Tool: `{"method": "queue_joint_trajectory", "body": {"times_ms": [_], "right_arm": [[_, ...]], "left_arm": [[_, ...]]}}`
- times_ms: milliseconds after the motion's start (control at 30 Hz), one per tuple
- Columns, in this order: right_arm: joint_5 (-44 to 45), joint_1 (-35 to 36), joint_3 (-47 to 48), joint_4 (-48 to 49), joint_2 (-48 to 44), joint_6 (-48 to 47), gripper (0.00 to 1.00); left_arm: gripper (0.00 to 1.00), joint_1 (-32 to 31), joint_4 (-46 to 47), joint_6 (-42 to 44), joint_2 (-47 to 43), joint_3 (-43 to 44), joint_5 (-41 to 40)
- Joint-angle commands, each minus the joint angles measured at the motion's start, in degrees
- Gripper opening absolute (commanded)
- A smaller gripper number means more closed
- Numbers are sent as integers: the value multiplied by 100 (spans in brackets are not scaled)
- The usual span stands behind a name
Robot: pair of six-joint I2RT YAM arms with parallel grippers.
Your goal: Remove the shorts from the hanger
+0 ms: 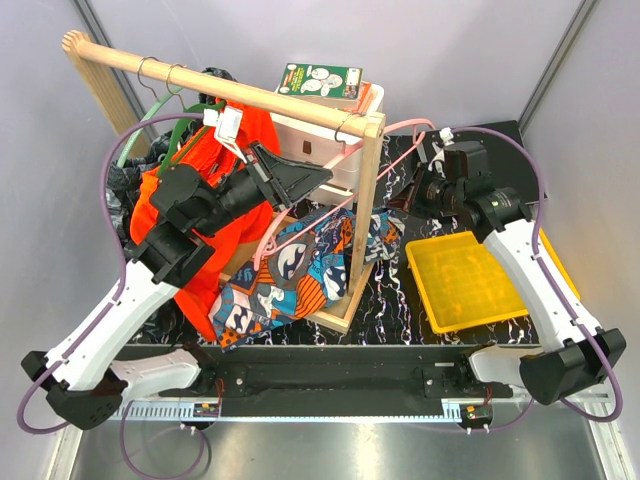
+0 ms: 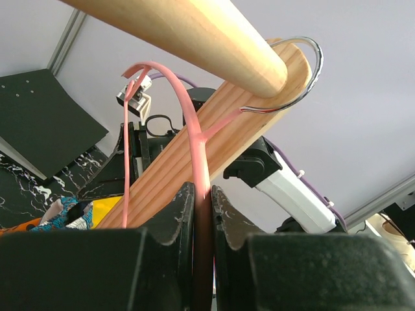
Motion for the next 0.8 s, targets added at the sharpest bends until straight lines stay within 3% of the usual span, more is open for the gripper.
{"method": "queue_joint_trajectory", "body": {"times_ms": [0, 300, 333, 367, 400, 533, 733, 767], "right_arm": [[68, -44, 208, 122, -228, 61, 0], [94, -44, 146, 113, -316, 87, 0], [103, -44, 146, 104, -334, 78, 0], [111, -44, 146, 87, -360, 87, 0], [129, -35, 155, 87, -360, 78, 0], [269, -44, 269, -53, -413, 43, 0], [920, -244, 357, -396, -562, 175, 0], [911, -341, 349, -423, -597, 183, 0]], "left_arm": [[0, -117, 359, 62, 91, 128, -8], [0, -179, 280, 132, 144, 137, -8], [4, -179, 253, 193, 126, 119, -8], [9, -170, 210, 255, 109, 119, 0], [21, -179, 140, 325, 47, 102, 0], [53, -170, -388, 790, -216, 40, -323], [73, -170, -792, 1169, -919, -241, -834], [93, -170, -897, 1204, -1085, -259, -852]]}}
